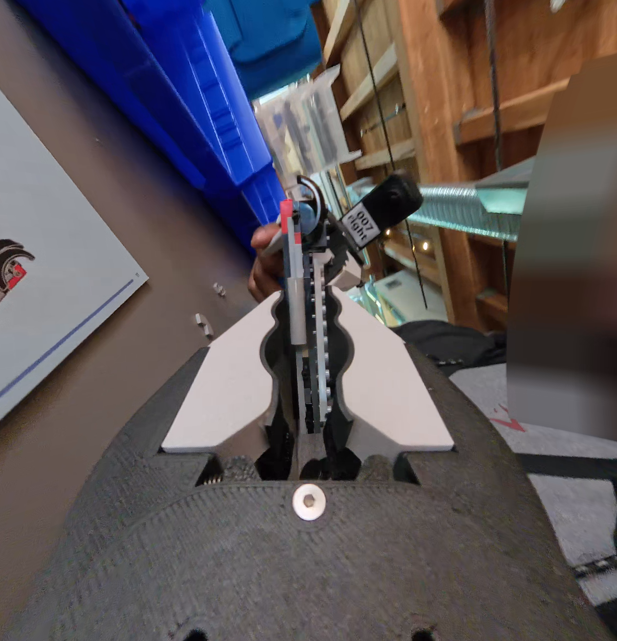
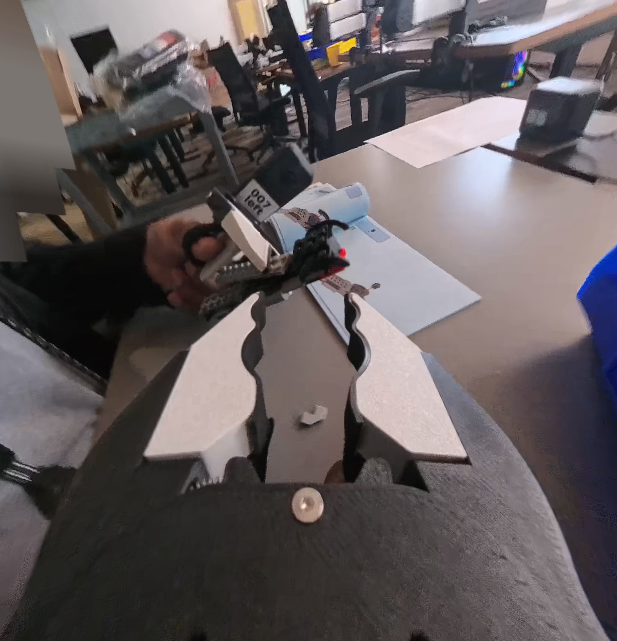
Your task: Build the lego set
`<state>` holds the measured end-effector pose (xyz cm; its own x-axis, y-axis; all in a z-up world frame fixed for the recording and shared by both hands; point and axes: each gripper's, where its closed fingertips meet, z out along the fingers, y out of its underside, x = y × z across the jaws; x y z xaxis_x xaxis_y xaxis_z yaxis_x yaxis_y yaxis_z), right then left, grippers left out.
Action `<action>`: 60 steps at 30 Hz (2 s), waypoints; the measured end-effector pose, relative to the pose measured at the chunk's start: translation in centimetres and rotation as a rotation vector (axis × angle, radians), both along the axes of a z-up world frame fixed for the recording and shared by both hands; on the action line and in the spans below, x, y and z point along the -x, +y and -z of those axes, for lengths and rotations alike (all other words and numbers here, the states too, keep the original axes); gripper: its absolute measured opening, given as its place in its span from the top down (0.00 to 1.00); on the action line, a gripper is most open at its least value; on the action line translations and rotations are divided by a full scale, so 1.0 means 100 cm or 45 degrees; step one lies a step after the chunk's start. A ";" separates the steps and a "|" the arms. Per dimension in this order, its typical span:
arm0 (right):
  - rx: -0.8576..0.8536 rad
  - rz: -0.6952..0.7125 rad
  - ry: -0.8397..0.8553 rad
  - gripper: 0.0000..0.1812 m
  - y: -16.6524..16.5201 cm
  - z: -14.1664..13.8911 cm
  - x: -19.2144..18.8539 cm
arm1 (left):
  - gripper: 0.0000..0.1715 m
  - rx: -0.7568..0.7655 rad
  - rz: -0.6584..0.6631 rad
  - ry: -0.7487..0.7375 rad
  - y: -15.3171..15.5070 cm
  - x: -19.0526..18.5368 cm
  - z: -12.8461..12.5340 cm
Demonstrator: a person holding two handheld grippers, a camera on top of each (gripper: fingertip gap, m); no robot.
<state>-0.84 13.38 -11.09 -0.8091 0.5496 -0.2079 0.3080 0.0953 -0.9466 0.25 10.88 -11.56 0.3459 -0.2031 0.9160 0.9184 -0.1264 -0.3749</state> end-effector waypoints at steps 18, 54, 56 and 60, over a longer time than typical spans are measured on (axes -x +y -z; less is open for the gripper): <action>0.856 0.140 -0.647 0.90 -0.021 0.006 -0.036 | 0.88 -0.039 -0.135 -0.119 0.029 -0.020 -0.009; 1.056 0.348 -0.539 0.87 0.014 -0.003 -0.031 | 0.88 0.031 -0.280 -0.230 0.045 -0.023 -0.009; 1.084 0.361 -0.546 0.88 0.017 -0.003 -0.030 | 0.88 0.048 -0.265 -0.209 0.047 -0.026 -0.008; 1.152 0.370 -0.578 0.88 0.020 -0.002 -0.030 | 0.88 0.080 -0.253 -0.156 0.049 -0.028 -0.007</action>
